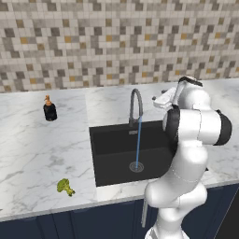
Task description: Turn on the sink faucet. Then move the broccoli from the counter to the sink. Turn off the sink. Move the vegetable from the sink to the pot next to the stove. Finally move the pot to the front left burner.
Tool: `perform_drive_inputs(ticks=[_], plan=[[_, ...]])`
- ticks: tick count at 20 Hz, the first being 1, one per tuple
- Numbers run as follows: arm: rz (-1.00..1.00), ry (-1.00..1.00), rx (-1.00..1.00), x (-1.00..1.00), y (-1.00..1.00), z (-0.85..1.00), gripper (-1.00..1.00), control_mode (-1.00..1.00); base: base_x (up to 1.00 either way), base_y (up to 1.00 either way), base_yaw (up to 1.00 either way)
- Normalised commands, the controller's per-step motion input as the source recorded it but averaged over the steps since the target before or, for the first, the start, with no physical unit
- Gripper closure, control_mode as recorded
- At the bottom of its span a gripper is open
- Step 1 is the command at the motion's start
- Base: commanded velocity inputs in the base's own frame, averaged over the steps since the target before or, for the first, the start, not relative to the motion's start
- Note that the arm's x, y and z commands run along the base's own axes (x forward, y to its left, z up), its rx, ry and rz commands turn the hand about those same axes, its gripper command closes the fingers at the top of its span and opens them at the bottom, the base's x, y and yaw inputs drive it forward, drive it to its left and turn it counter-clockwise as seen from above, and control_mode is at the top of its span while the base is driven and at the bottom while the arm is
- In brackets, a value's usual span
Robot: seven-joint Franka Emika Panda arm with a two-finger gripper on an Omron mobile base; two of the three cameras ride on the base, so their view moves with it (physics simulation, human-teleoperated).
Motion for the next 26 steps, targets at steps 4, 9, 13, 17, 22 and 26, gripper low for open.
perform_drive_inputs(ticks=[4,9,13,17,22,26], plan=[[-0.1,-0.1,0.0,-0.71,0.0,0.88,-1.0,-1.0,0.0,0.0,0.0],[-0.07,-0.05,0.0,-0.7,0.07,0.88,-1.0,-1.0,0.0,0.0,0.0],[-0.02,0.03,-0.02,-0.72,0.4,0.73,-1.0,-1.0,0.0,0.0,0.0],[0.0,0.13,-0.1,-0.62,0.68,0.68,-1.0,-1.0,0.0,0.0,0.0],[0.0,0.17,-0.14,-0.65,0.73,0.62,-1.0,-1.0,0.0,0.0,0.0],[-0.03,0.23,-0.13,-0.71,0.85,0.48,-1.0,-1.0,0.0,0.0,0.0]])
